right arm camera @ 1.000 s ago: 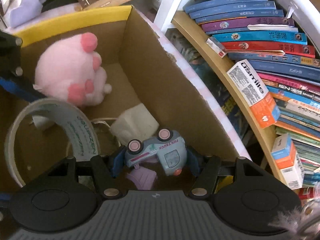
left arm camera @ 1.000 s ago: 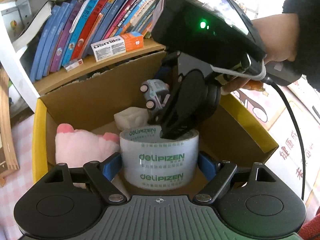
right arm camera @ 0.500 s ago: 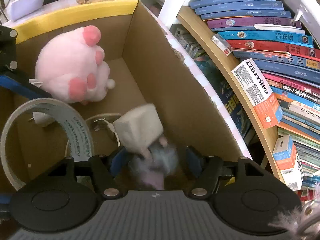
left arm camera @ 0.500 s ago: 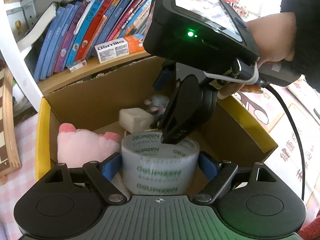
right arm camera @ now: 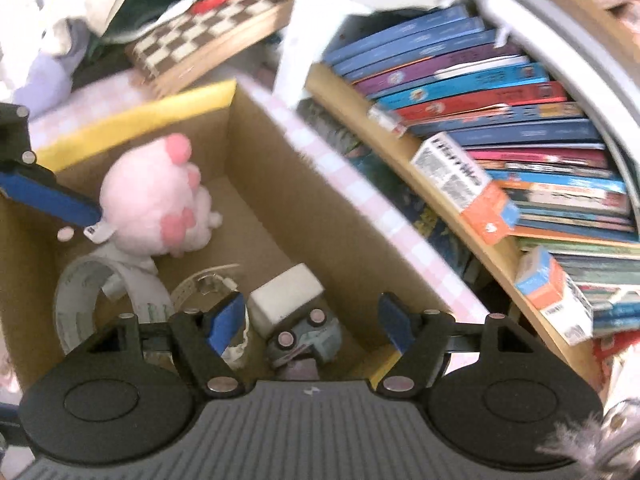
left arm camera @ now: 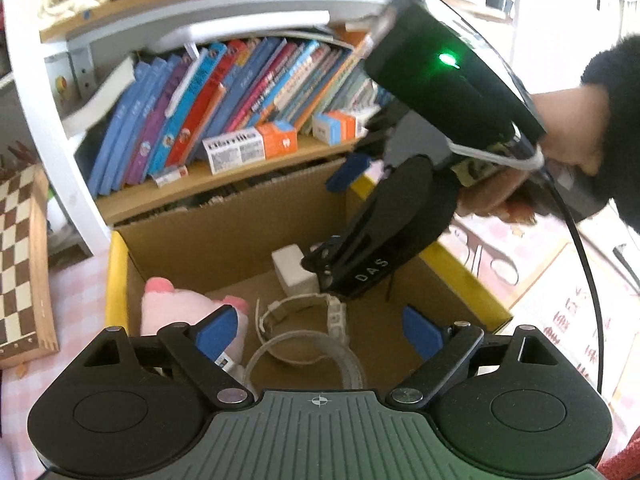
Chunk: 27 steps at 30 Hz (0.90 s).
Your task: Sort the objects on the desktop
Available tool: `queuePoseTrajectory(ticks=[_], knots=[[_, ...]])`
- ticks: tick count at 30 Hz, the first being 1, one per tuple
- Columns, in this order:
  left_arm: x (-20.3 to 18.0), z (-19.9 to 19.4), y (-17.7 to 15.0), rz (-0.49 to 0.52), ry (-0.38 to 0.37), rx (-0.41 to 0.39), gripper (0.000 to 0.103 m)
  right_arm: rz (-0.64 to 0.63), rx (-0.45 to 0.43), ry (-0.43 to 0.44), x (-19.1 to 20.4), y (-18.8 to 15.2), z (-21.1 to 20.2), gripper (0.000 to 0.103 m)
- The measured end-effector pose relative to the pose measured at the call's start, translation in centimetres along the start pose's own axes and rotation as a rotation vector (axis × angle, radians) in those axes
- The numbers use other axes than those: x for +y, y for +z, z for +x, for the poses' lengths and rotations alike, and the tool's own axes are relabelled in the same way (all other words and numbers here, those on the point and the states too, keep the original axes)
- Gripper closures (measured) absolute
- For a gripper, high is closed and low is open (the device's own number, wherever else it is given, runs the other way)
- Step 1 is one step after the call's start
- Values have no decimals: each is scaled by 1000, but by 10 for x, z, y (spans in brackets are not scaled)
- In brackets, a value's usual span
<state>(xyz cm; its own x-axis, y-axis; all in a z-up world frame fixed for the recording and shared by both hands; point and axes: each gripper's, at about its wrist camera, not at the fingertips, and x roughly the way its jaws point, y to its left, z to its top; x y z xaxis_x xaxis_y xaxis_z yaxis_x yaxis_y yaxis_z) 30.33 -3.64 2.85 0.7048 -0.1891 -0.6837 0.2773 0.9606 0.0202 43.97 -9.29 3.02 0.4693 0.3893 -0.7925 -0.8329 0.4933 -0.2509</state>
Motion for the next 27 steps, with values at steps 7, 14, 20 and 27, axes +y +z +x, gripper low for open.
queuePoseTrajectory(ticks=[7,14,20,27], knots=[[-3,-36,-3,-8,32,-102,11,110,-110,-78,3,-14,-45,30],[2,-77,-14,-31,59,-187,10,194,-197,-110,21,-32,-94,28],[12,-100,-33,-96,88,-217,10,248,-238,-159,49,-50,-122,26],[15,-120,-64,-118,114,-205,10,303,-221,-158,91,-74,-136,24]])
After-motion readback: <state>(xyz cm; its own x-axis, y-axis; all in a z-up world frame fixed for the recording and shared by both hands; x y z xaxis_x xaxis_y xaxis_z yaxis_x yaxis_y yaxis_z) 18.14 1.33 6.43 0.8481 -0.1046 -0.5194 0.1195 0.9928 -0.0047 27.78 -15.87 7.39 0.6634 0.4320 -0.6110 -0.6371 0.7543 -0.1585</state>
